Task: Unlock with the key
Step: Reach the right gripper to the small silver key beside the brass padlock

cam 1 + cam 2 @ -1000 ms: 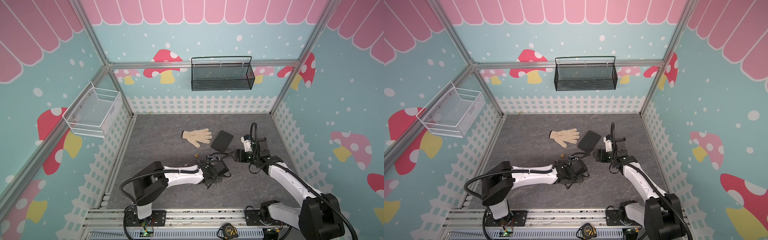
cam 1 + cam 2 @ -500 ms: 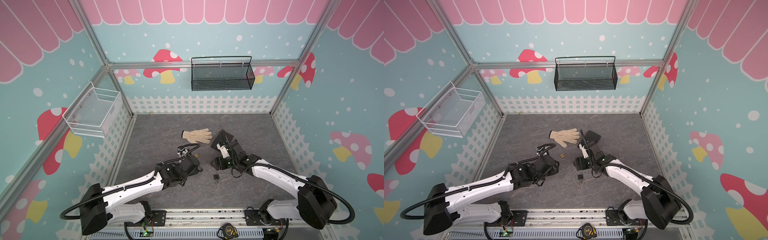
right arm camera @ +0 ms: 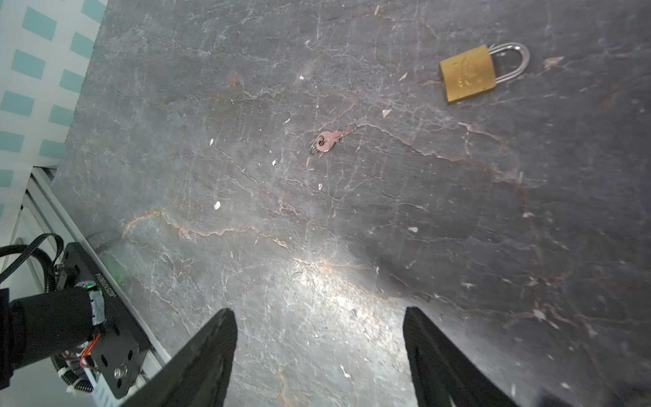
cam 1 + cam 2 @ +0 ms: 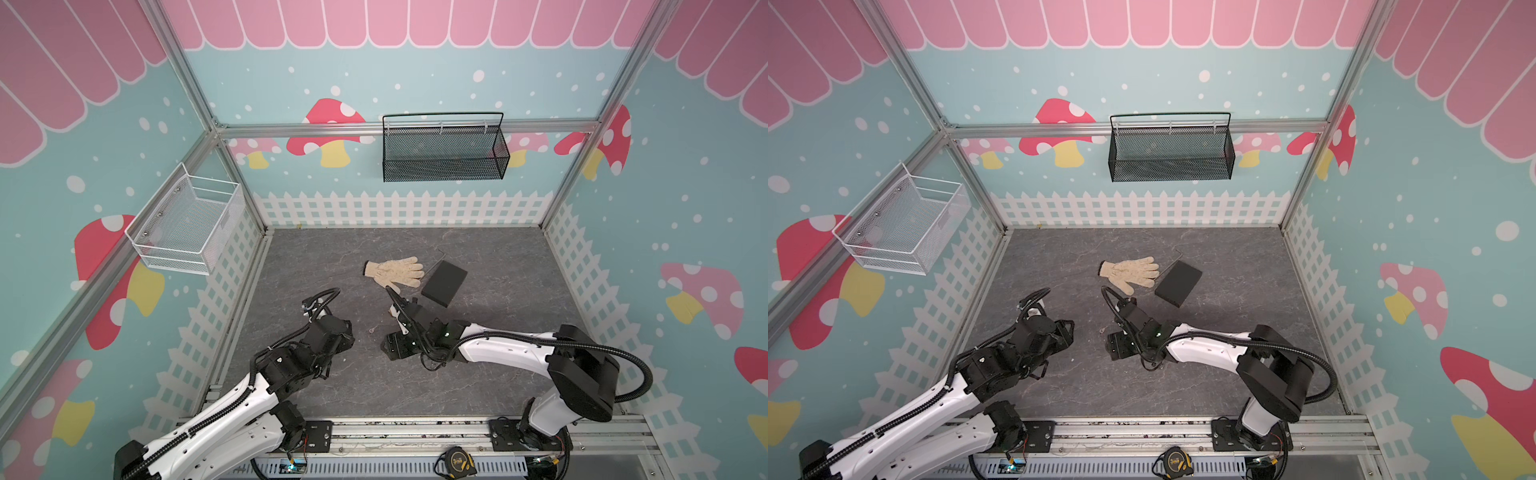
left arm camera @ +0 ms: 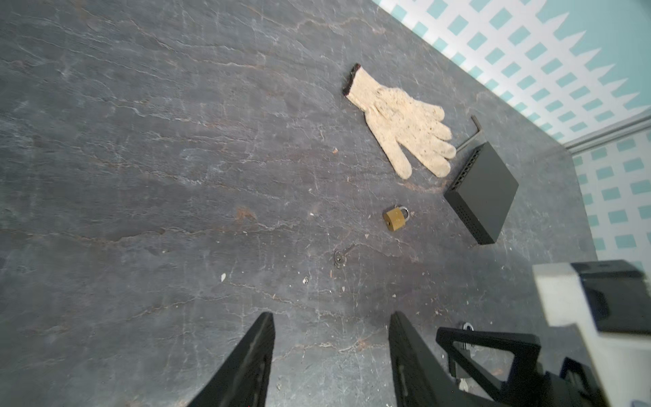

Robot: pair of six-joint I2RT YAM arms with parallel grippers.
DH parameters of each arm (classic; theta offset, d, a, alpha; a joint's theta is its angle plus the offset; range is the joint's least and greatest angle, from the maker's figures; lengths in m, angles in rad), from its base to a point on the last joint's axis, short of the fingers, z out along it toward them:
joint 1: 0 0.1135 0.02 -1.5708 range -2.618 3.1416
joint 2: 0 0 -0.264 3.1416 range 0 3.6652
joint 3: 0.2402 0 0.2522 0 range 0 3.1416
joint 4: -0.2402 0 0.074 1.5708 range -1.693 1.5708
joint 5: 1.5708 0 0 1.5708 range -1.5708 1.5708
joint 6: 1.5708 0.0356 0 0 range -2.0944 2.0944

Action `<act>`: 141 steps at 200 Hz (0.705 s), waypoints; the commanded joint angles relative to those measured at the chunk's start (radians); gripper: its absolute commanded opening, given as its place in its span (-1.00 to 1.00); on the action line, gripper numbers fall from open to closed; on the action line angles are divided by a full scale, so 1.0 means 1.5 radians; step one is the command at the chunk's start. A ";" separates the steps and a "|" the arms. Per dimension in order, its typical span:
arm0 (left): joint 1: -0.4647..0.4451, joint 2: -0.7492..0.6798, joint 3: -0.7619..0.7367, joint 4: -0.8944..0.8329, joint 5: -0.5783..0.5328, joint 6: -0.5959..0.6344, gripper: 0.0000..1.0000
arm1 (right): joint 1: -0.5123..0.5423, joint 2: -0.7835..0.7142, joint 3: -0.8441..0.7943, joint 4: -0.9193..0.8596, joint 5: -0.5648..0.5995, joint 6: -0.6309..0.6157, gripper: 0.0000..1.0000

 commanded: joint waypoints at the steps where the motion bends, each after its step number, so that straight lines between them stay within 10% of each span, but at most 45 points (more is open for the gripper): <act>1: 0.023 -0.025 -0.018 -0.028 0.007 0.017 0.06 | 0.015 0.039 0.038 0.010 0.042 0.036 0.53; 141: 0.069 -0.061 -0.045 -0.041 -0.002 -0.004 0.07 | 0.016 0.260 0.237 -0.032 0.127 -0.025 0.25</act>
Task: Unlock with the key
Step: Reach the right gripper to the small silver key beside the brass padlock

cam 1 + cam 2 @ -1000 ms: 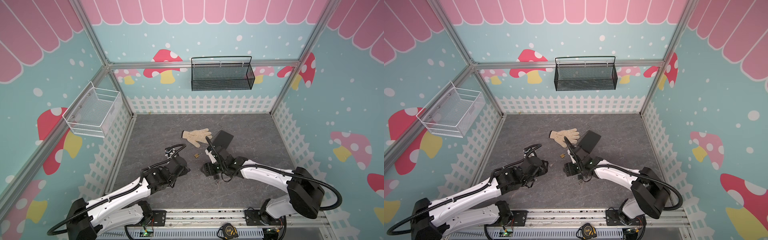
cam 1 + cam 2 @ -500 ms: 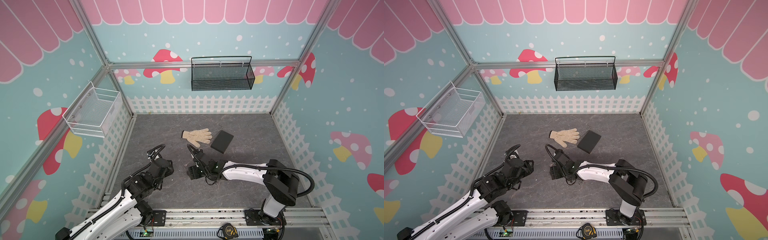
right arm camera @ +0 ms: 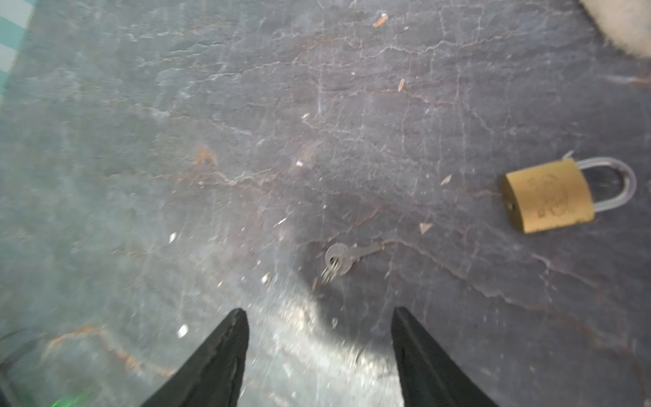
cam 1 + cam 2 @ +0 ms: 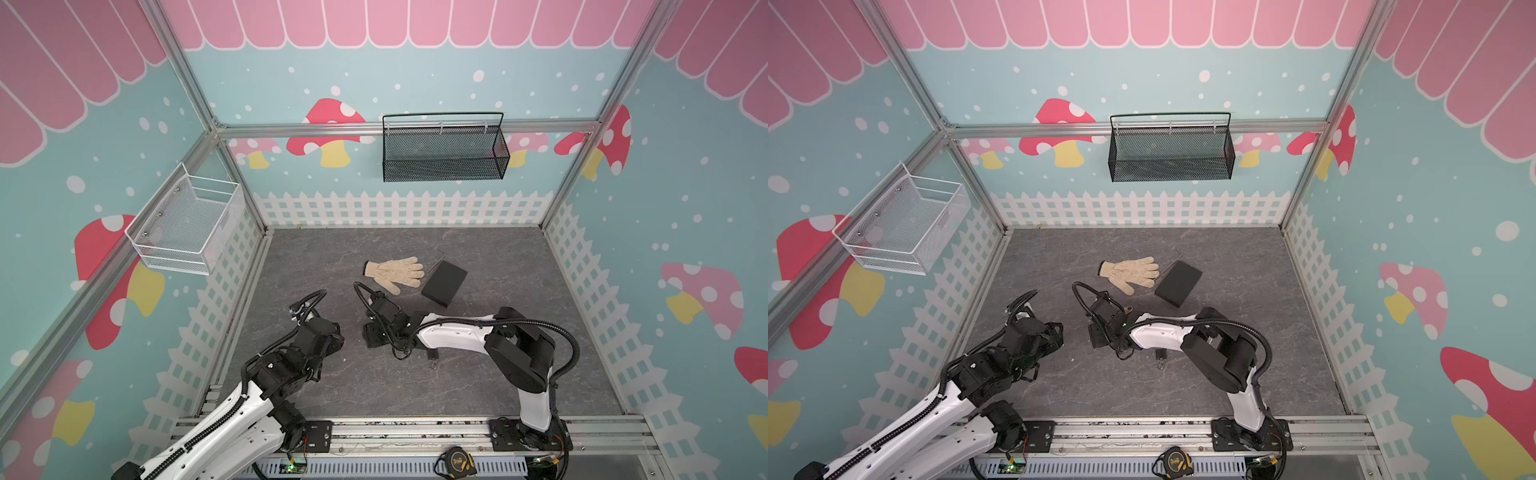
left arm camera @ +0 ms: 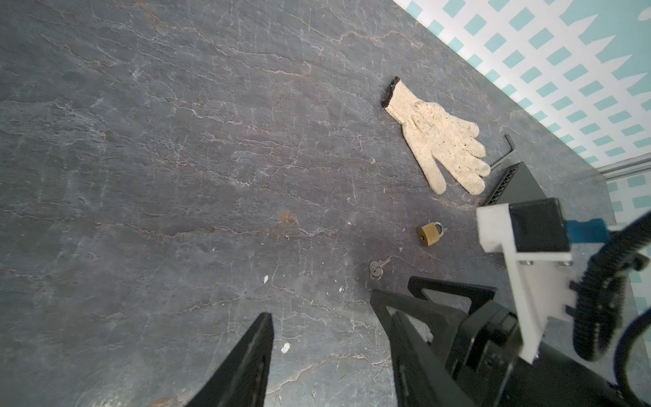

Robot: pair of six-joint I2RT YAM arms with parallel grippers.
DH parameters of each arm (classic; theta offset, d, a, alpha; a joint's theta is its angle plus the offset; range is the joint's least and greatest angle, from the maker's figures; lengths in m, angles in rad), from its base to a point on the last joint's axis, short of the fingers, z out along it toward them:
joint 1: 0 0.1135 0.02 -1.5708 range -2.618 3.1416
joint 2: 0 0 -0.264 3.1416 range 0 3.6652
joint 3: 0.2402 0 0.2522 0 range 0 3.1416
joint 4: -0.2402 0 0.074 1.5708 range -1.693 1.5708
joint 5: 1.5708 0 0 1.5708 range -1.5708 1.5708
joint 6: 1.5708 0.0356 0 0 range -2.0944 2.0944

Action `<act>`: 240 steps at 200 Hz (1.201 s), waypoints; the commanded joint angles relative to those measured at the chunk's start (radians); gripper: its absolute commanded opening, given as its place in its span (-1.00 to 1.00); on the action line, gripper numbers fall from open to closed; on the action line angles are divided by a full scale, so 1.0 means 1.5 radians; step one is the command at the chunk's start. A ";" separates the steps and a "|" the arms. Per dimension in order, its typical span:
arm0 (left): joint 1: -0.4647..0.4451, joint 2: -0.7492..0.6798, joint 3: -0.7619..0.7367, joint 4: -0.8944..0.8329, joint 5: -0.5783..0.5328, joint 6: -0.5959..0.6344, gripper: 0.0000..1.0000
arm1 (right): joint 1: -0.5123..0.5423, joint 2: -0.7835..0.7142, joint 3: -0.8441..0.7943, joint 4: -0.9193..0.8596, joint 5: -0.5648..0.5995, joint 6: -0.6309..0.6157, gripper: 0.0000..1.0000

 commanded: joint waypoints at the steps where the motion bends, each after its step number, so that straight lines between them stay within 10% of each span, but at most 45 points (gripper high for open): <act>1: 0.009 -0.017 -0.011 -0.016 -0.011 -0.013 0.07 | 0.004 0.029 0.031 -0.028 0.029 -0.018 0.25; 240: 0.026 -0.076 -0.053 -0.011 0.013 -0.051 0.07 | 0.019 0.121 0.143 -0.101 0.076 -0.102 -0.54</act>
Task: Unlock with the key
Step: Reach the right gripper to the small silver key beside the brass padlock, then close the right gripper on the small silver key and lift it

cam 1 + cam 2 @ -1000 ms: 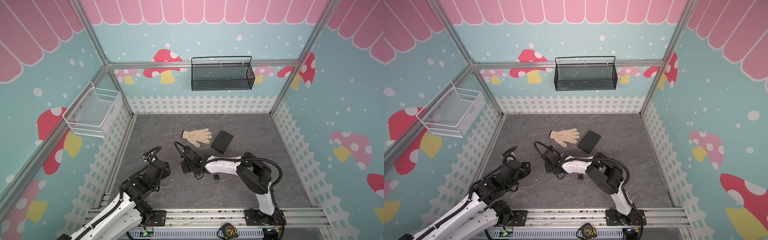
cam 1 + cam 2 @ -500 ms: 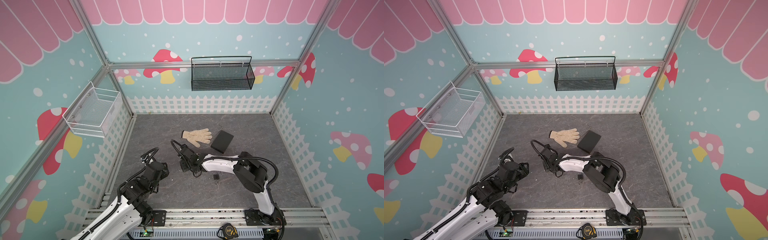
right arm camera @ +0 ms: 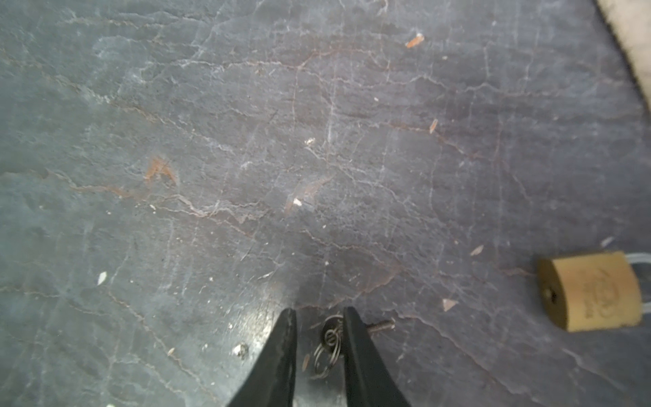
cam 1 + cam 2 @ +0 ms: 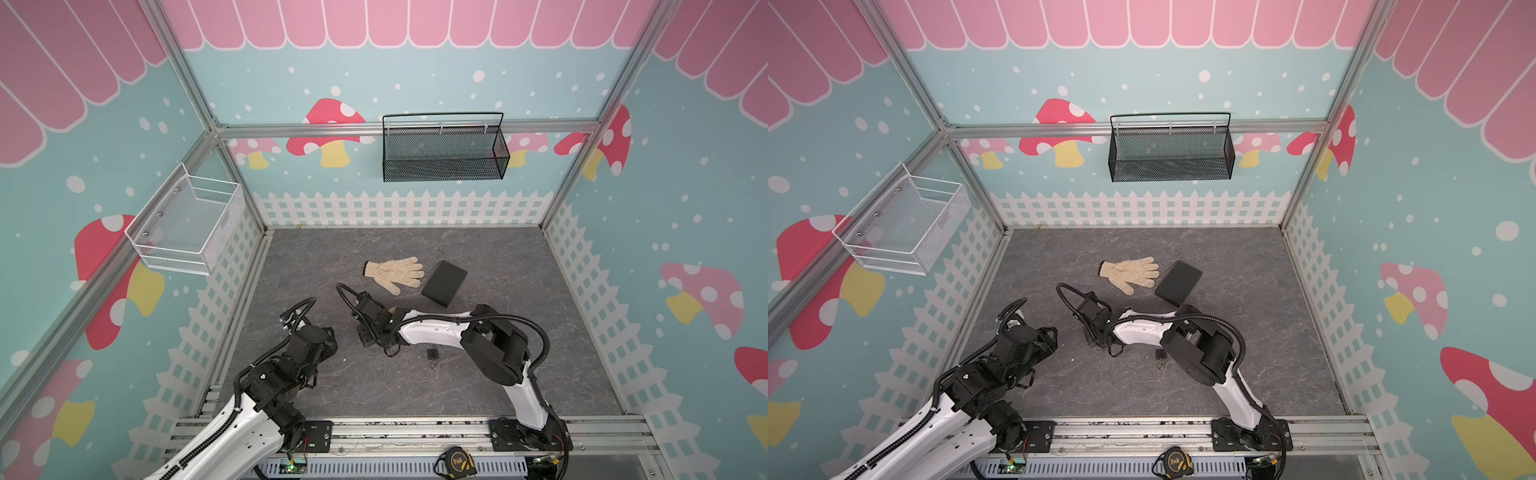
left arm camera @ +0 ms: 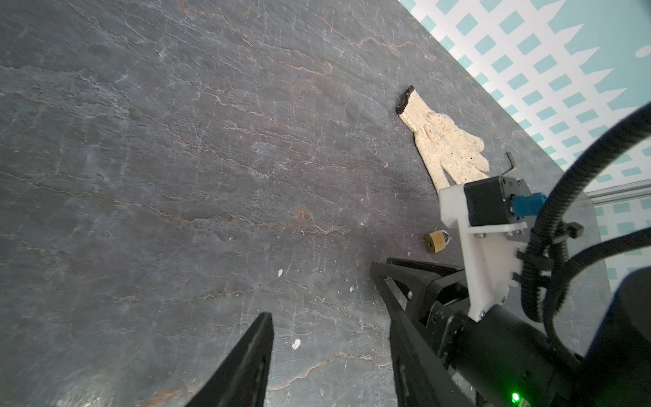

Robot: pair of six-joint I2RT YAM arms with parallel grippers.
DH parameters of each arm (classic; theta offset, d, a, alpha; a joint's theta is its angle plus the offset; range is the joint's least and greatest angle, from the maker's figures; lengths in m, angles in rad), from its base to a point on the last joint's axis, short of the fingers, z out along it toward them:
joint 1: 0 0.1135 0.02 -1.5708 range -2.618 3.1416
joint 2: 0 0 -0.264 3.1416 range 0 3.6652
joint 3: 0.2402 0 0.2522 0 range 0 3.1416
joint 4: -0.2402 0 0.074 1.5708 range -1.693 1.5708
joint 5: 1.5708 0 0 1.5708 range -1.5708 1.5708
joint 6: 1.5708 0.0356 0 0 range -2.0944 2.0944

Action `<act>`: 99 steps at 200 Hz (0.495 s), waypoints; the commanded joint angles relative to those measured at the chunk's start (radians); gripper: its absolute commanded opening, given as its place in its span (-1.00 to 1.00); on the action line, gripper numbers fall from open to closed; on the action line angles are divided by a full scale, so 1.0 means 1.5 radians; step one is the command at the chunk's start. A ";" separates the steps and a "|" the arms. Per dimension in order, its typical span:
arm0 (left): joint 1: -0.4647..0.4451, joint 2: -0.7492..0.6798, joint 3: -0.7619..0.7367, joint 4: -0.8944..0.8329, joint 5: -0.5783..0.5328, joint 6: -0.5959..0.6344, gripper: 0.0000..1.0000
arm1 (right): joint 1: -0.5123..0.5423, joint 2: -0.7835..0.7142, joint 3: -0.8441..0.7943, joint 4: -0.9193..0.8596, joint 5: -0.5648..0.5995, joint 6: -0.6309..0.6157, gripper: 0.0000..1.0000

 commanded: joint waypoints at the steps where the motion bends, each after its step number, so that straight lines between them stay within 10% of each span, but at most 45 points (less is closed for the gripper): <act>1: 0.003 -0.007 -0.010 -0.003 0.004 -0.016 0.07 | 0.007 0.018 0.016 -0.024 0.018 -0.009 -0.54; 99: 0.005 -0.010 -0.021 0.009 0.014 -0.026 0.06 | 0.019 0.006 0.011 -0.052 0.032 -0.028 -0.72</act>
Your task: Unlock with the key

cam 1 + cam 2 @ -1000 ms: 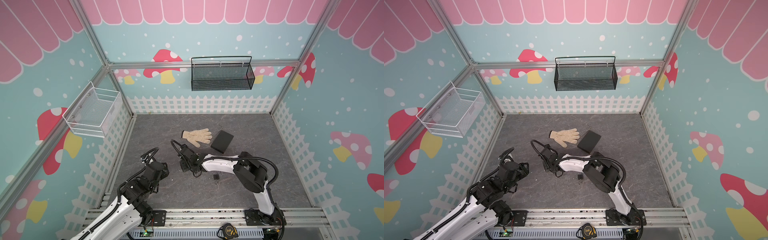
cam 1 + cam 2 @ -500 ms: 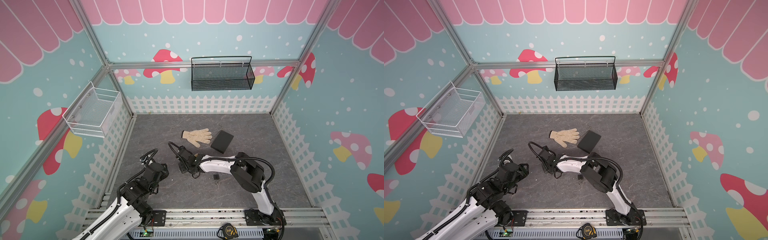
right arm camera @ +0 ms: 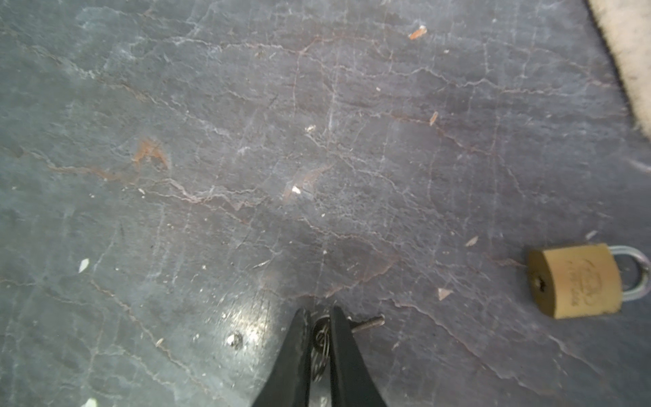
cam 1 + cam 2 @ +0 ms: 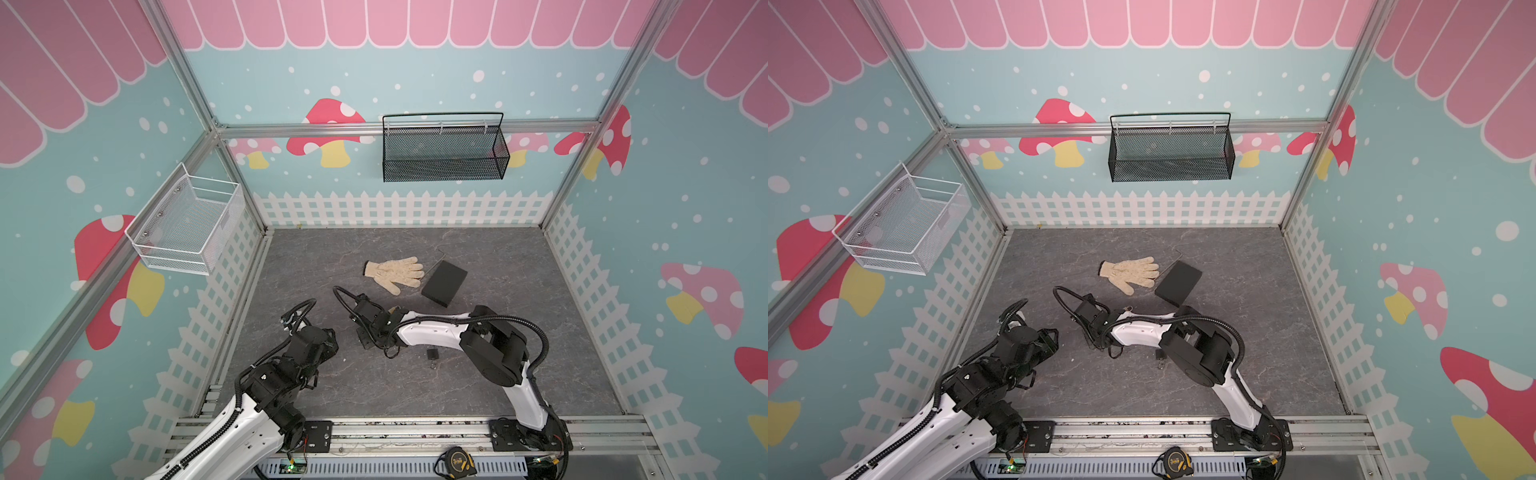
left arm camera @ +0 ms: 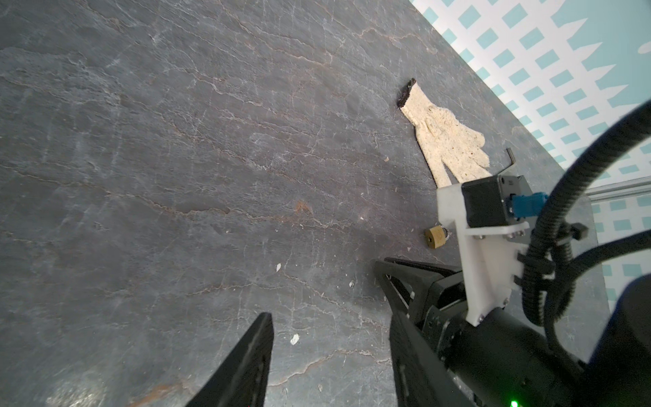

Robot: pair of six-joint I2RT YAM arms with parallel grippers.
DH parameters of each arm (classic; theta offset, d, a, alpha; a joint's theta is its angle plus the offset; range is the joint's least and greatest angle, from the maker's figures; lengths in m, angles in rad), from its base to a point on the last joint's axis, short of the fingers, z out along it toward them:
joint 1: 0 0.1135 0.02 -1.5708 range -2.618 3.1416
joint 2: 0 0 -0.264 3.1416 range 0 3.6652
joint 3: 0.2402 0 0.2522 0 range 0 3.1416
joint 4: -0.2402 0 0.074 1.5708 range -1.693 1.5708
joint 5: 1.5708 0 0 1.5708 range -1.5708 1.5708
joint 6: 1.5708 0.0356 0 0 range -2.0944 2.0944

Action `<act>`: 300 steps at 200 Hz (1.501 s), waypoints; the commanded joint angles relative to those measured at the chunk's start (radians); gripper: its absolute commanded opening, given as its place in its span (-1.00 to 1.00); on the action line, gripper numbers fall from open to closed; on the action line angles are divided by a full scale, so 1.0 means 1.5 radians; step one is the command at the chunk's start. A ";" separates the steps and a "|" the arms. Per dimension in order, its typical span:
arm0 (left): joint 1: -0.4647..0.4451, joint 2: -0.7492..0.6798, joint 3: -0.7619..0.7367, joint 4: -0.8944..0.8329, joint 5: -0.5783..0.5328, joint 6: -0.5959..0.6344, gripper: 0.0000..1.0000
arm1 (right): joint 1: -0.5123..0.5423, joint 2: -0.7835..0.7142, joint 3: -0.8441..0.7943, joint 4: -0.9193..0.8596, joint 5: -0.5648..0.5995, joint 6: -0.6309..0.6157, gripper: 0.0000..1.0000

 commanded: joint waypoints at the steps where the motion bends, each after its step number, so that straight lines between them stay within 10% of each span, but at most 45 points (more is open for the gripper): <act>1: 0.004 -0.008 -0.011 0.005 0.001 -0.015 0.06 | 0.008 0.006 0.004 -0.026 0.009 -0.008 -0.72; 165: 0.010 -0.060 0.043 0.079 -0.007 0.145 0.05 | -0.040 -0.328 -0.111 -0.004 -0.091 -0.070 -1.00; 300: 0.009 -0.009 -0.041 0.511 0.310 0.434 -0.09 | -0.116 -0.485 -0.075 -0.104 -0.177 -0.097 -1.00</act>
